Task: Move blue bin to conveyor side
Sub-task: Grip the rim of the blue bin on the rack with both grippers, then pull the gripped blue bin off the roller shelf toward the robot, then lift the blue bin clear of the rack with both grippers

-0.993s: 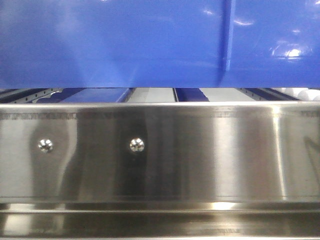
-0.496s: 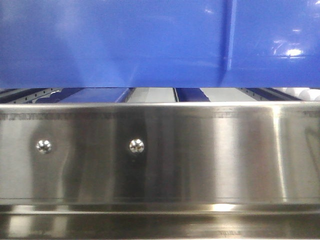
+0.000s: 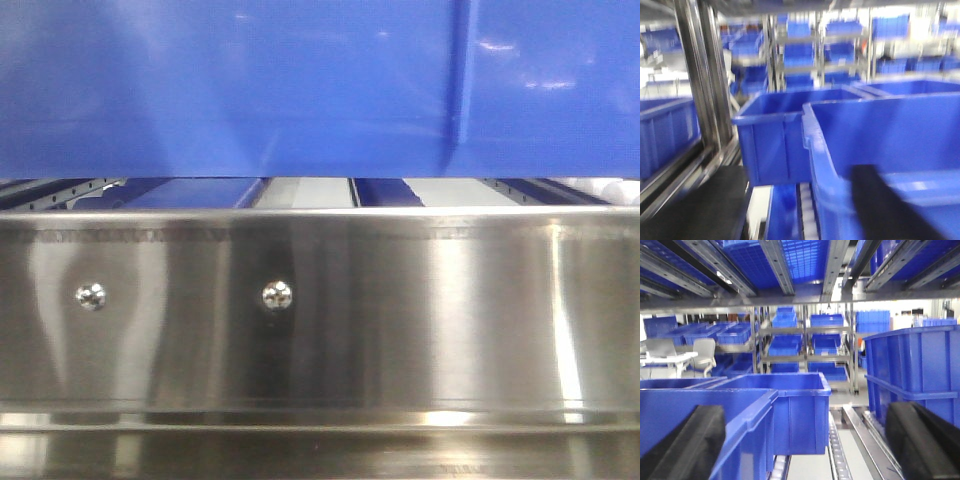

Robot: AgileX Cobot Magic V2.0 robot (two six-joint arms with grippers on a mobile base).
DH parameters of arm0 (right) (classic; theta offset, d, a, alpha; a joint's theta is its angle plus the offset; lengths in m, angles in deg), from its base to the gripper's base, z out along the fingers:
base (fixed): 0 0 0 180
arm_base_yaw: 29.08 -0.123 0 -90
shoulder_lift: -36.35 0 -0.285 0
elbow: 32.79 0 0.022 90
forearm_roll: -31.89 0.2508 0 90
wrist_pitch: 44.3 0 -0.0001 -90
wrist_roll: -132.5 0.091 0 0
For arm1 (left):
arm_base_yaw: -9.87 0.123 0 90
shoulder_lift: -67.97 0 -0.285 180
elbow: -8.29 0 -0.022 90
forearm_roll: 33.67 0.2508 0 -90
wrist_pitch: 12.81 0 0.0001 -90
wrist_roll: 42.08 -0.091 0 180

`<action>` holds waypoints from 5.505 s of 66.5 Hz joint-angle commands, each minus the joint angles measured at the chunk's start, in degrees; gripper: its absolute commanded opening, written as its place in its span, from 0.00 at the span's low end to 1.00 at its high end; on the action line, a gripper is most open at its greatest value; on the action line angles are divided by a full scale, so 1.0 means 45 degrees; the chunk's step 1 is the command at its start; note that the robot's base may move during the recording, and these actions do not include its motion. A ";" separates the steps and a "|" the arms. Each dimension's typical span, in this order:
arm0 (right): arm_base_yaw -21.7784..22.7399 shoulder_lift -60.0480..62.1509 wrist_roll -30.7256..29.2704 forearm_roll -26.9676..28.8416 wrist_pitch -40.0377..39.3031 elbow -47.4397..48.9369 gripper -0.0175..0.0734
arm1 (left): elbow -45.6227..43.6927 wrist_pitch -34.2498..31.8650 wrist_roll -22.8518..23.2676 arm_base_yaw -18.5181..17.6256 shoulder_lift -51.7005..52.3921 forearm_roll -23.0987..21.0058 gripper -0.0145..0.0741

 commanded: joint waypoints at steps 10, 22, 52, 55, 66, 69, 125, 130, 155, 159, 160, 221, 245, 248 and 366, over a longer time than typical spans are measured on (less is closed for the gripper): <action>-0.0161 -0.2413 -0.0002 0.0051 -0.0025 0.1287 0.81 | -0.1390 -0.0056 0.0000 -0.0910 -0.1956 0.0055 0.84; -0.1461 -0.4047 -0.0002 0.0051 0.0940 0.2963 0.81 | -0.3313 0.1206 0.0378 -0.1385 -0.3670 -0.0151 0.82; -0.3818 -0.9952 -0.0002 0.0398 0.6870 1.0150 0.74 | -1.0412 0.7146 0.1240 -0.1361 -0.9078 -0.0135 0.78; -0.3818 -1.0506 -0.0002 0.0362 0.7781 1.1012 0.74 | -1.0725 0.7277 0.1240 -0.1286 -0.9332 -0.0108 0.78; -0.3818 -1.2404 0.0547 -0.0768 1.0739 1.3257 0.74 | -1.0940 0.7453 0.1046 -0.0435 -0.9880 -0.0193 0.78; -0.3818 -1.2777 0.0945 -0.1335 1.1284 1.3584 0.74 | -1.0940 0.7477 0.1020 -0.0160 -1.0021 -0.0339 0.78; -0.3818 -1.6025 0.2913 -0.2143 1.1509 1.3823 0.74 | -1.0940 0.7698 0.0237 0.0189 -1.3729 -0.1316 0.78; -0.3818 -1.6170 0.3091 -0.2143 1.1509 1.3823 0.74 | -1.0940 0.7698 0.0237 0.0189 -1.3780 -0.1316 0.78; -0.3818 -1.6785 0.3492 -0.2143 1.1509 1.3823 0.74 | -1.0940 0.7622 0.0237 0.0189 -1.3917 -0.1226 0.78; -0.3818 -1.6903 0.3582 -0.2143 1.1509 1.3823 0.74 | -1.0940 0.7588 0.0237 0.0189 -1.3917 -0.1226 0.78; -0.3818 -1.6903 0.3582 -0.2143 1.1509 1.3823 0.74 | -1.0940 0.7588 0.0237 0.0189 -1.3917 -0.1226 0.78; -0.3818 -1.7063 0.3700 -0.2143 1.1509 1.3823 0.14 | -1.0940 0.7593 0.0237 0.0189 -1.3917 -0.1201 0.32; -0.3818 -1.7063 0.3700 -0.2143 1.1509 1.3823 0.11 | -1.0940 0.8314 0.0237 0.0189 -1.3917 -0.1174 0.17; -0.3818 -1.7063 0.3700 -0.2143 1.1509 1.3823 0.11 | -1.0940 0.8395 0.0237 0.0189 -1.3917 -0.1174 0.17; -0.3818 -1.2696 0.2448 -0.3684 1.0415 1.3645 0.11 | -1.0292 0.5916 0.0237 0.0162 -0.9227 -0.1818 0.17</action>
